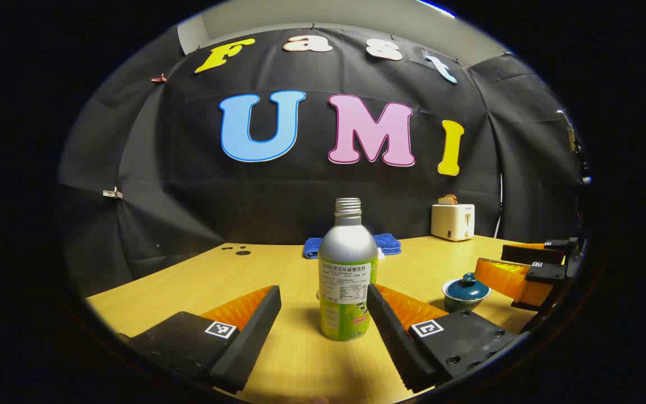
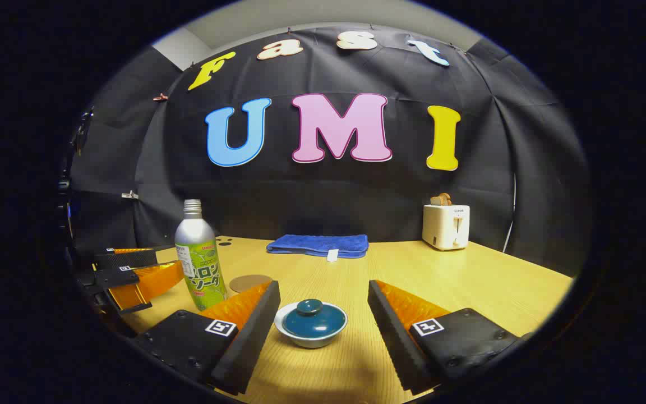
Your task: Open the teacup lid with one hand, grasp the water bottle and pour water into the teacup with the other hand; after pouring, place the water bottle on the coaster and then close the teacup lid.
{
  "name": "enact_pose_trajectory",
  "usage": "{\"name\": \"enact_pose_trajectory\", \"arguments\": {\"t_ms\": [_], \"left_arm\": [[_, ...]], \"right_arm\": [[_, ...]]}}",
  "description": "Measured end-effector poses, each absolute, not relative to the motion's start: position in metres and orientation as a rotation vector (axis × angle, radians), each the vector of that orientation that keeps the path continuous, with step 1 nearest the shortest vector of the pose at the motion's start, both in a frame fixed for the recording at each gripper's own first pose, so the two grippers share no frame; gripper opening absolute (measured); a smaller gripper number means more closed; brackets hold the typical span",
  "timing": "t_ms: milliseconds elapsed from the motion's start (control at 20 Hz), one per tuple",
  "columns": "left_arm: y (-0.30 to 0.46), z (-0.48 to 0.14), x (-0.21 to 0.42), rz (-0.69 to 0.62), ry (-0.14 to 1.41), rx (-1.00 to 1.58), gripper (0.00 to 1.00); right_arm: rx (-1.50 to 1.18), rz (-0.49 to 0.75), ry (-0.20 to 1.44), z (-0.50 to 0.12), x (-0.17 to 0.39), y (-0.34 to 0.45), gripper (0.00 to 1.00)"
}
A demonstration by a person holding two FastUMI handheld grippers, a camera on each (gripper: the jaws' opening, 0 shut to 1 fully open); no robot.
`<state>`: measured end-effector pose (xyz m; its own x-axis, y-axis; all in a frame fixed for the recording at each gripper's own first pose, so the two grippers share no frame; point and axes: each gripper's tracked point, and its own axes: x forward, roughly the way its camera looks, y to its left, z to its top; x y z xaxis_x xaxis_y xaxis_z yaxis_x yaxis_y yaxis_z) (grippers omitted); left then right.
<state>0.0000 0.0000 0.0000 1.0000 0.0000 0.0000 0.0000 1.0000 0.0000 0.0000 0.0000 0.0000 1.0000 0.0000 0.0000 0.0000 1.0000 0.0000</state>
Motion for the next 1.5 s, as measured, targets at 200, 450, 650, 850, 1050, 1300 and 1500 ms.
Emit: {"name": "enact_pose_trajectory", "arguments": {"t_ms": [200, 450, 650, 850, 1050, 1300, 1500], "left_arm": [[0.006, -0.003, 0.0, 0.036, 0.001, -0.001, 0.97], [0.006, -0.003, 0.0, 0.037, -0.002, 0.0, 0.98], [0.013, -0.002, 0.0, 0.072, -0.001, 0.0, 0.97], [0.011, -0.003, 0.0, 0.065, -0.001, 0.001, 0.97], [0.012, -0.002, 0.0, 0.065, 0.0, 0.002, 0.97], [0.009, -0.003, 0.001, 0.049, -0.001, 0.0, 0.97], [0.01, -0.003, 0.004, 0.044, 0.0, -0.001, 0.98]], "right_arm": [[-0.002, 0.015, -0.001, 0.0, 0.001, 0.001, 0.98], [-0.003, 0.044, -0.001, 0.0, 0.001, 0.005, 0.98], [-0.002, 0.065, -0.002, -0.001, 0.002, 0.008, 0.97], [-0.002, 0.059, -0.003, -0.002, 0.006, 0.008, 0.98], [-0.002, 0.058, 0.001, 0.0, 0.013, 0.008, 0.98], [-0.034, 0.077, 0.083, -0.016, 0.023, 0.015, 0.98], [-0.078, 0.074, 0.124, -0.02, 0.033, 0.014, 0.98]]}}
